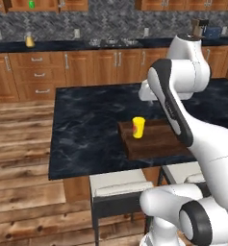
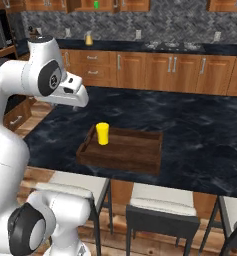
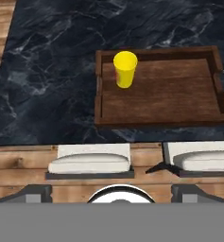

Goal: There is a tray on the dining counter. Grab the cup, mug, and pitcher and place them on the tray. The pitcher may be placed next to the tray if it cannot fit the tray.

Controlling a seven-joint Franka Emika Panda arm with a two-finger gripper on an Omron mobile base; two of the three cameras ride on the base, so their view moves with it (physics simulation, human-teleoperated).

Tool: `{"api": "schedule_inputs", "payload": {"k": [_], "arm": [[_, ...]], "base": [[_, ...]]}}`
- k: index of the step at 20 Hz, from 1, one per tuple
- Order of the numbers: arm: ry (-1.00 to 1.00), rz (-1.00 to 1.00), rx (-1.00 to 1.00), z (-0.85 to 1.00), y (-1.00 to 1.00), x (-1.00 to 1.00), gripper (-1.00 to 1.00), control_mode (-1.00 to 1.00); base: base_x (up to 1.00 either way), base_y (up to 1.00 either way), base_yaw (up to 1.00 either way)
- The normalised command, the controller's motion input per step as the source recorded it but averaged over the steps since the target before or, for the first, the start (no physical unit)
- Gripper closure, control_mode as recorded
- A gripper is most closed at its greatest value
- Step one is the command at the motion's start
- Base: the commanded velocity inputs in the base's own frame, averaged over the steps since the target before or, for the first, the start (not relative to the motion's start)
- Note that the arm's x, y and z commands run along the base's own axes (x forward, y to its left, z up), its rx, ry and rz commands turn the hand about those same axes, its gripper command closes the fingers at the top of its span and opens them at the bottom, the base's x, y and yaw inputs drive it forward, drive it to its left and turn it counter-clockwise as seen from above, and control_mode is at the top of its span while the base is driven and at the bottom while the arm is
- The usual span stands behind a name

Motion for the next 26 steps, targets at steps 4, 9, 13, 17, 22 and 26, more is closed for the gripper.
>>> {"api": "schedule_inputs", "payload": {"k": [4,9,13,17,22,26], "arm": [[0.0,0.0,0.0,0.0,0.0,0.0,-1.0,1.0],[0.0,0.0,0.0,0.0,0.0,0.0,-1.0,1.0],[0.0,0.0,0.0,0.0,0.0,0.0,-1.0,1.0],[0.0,0.0,0.0,0.0,0.0,0.0,-1.0,1.0],[0.0,0.0,0.0,0.0,0.0,0.0,-1.0,1.0],[0.0,0.0,0.0,0.0,0.0,0.0,-1.0,1.0]], "base": [[-1.0,0.57,0.0],[-0.89,1.0,-0.01],[-0.42,1.0,-0.02],[-0.12,1.0,0.03],[0.12,1.0,0.04],[0.64,1.0,0.0]]}}
